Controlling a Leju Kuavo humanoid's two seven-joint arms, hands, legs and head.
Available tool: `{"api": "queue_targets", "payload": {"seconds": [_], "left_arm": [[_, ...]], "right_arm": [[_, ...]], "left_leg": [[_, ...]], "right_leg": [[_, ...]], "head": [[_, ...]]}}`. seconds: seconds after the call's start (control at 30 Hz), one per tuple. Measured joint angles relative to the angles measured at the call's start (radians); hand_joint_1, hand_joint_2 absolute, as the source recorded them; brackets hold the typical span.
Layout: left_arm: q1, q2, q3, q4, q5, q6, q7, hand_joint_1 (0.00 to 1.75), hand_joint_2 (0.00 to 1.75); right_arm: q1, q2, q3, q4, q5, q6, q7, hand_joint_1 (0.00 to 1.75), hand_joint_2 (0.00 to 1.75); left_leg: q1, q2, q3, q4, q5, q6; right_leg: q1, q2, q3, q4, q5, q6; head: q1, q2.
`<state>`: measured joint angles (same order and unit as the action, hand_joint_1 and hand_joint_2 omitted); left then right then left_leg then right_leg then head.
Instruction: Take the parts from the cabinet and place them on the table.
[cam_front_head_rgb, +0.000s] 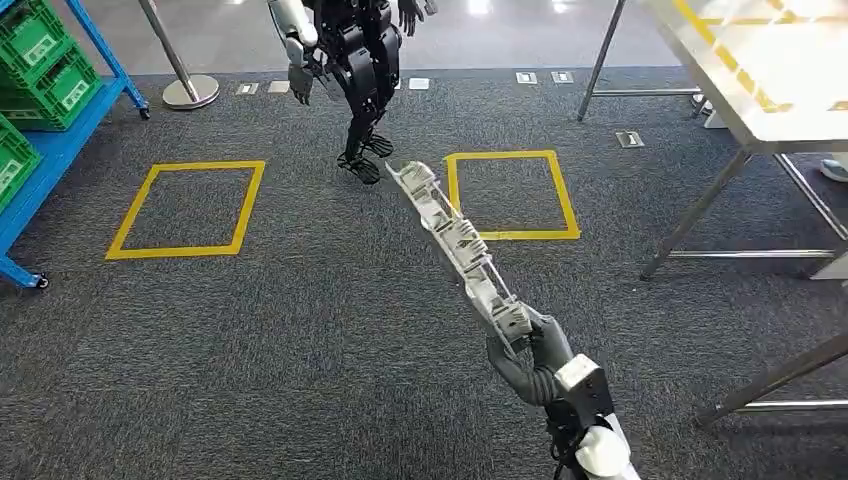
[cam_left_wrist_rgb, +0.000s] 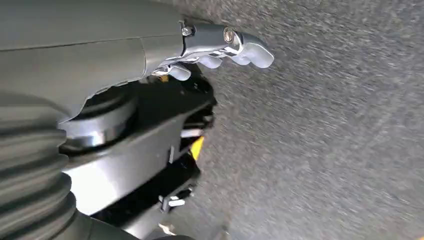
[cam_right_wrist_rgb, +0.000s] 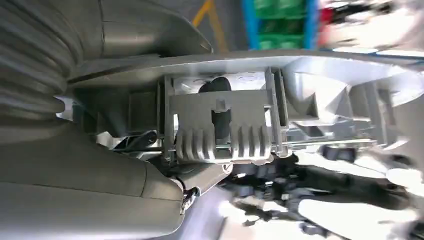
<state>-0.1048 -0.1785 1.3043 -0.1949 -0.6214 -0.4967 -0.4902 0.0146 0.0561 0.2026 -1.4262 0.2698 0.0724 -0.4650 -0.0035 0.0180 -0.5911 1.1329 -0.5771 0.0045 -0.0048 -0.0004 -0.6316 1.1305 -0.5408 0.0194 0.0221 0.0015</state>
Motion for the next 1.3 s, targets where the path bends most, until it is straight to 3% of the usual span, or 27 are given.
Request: {"api": "queue_targets", "payload": {"seconds": [0.07,0.17,0.27,0.37,0.67,1.3], "left_arm": [[0.000,-0.001,-0.004,0.000,-0.001,0.014,0.004,0.00,1.75],[0.000,-0.002,-0.012,0.002,-0.001,0.024,0.005,0.00,1.75],[0.005,0.000,-0.012,0.002,-0.001,0.024,-0.003,0.00,1.75],[0.004,0.001,-0.013,0.002,-0.003,0.024,-0.003,0.00,1.75],[0.004,0.006,-0.020,0.002,0.007,0.023,-0.001,0.00,1.75],[0.011,0.006,-0.020,0.002,0.008,0.030,-0.010,0.00,1.75]], "right_arm": [[-0.040,0.000,-0.011,0.149,0.027,-0.049,0.008,1.75,1.75],[-0.102,0.000,-0.046,0.429,0.018,-0.106,-0.039,1.75,1.75],[-0.110,0.008,-0.091,0.613,-0.008,-0.090,-0.093,1.75,1.75],[-0.112,0.023,-0.105,0.698,-0.007,-0.082,-0.116,1.75,1.75],[-0.151,0.047,-0.109,0.754,-0.009,-0.071,-0.085,1.75,1.75],[-0.154,0.063,-0.130,0.745,-0.028,-0.070,-0.104,1.75,1.75]], "left_leg": [[0.000,0.000,0.003,-0.001,0.000,0.000],[0.000,-0.003,0.005,-0.002,0.001,0.002],[0.000,-0.003,0.004,-0.003,0.002,0.002],[0.000,0.000,0.006,-0.006,0.002,0.002],[0.000,0.000,0.007,-0.008,0.003,0.001],[0.000,0.000,0.008,-0.009,0.003,0.001]], "right_leg": [[0.000,0.000,0.003,-0.002,0.000,0.000],[0.001,-0.003,0.007,-0.003,0.001,0.001],[0.000,-0.003,0.007,-0.004,0.001,0.001],[0.000,0.000,0.006,-0.006,0.001,0.001],[0.000,-0.001,0.007,-0.007,0.002,-0.001],[0.000,-0.001,0.008,-0.009,0.002,0.000]], "head": [[0.000,0.000],[0.000,0.000],[0.000,0.000],[0.000,0.000],[0.000,0.000],[0.000,0.000]]}}
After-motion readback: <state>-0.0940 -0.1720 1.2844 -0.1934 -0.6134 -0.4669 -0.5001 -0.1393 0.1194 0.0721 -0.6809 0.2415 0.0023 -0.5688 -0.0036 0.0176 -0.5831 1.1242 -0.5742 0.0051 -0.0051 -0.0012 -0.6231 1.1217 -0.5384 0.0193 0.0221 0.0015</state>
